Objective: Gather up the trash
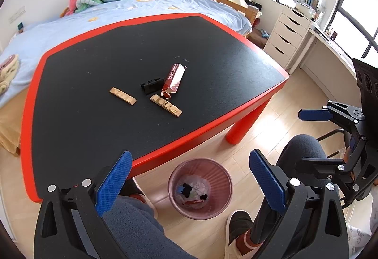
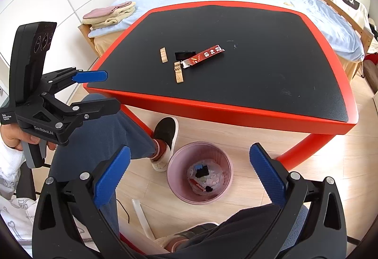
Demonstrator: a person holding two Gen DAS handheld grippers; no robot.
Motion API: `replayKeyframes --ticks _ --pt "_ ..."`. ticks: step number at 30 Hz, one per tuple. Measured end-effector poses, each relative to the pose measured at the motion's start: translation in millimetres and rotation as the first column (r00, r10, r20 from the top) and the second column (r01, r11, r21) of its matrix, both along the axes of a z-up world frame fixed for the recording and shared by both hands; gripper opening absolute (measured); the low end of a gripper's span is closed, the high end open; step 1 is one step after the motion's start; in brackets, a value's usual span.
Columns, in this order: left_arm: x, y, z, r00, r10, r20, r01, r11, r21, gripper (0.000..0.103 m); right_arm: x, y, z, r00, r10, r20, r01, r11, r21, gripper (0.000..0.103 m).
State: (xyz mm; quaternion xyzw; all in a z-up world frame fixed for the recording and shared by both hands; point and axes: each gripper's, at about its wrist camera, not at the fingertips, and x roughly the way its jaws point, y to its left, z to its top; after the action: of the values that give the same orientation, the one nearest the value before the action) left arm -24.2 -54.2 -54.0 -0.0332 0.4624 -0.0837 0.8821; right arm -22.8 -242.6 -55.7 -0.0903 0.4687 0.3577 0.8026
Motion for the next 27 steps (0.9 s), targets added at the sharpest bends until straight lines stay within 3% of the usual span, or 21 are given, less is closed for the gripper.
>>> replayKeyframes --ticks 16,27 --pt "8.7 12.3 3.1 0.998 0.063 -0.015 -0.063 0.998 -0.003 0.095 10.3 7.9 6.6 1.0 0.014 0.015 -0.014 1.0 -0.003 0.099" --pt "34.1 38.7 0.9 0.986 0.165 -0.027 -0.165 0.986 0.0 0.095 46.4 26.2 16.5 0.999 0.001 0.036 -0.001 1.0 -0.001 0.099"
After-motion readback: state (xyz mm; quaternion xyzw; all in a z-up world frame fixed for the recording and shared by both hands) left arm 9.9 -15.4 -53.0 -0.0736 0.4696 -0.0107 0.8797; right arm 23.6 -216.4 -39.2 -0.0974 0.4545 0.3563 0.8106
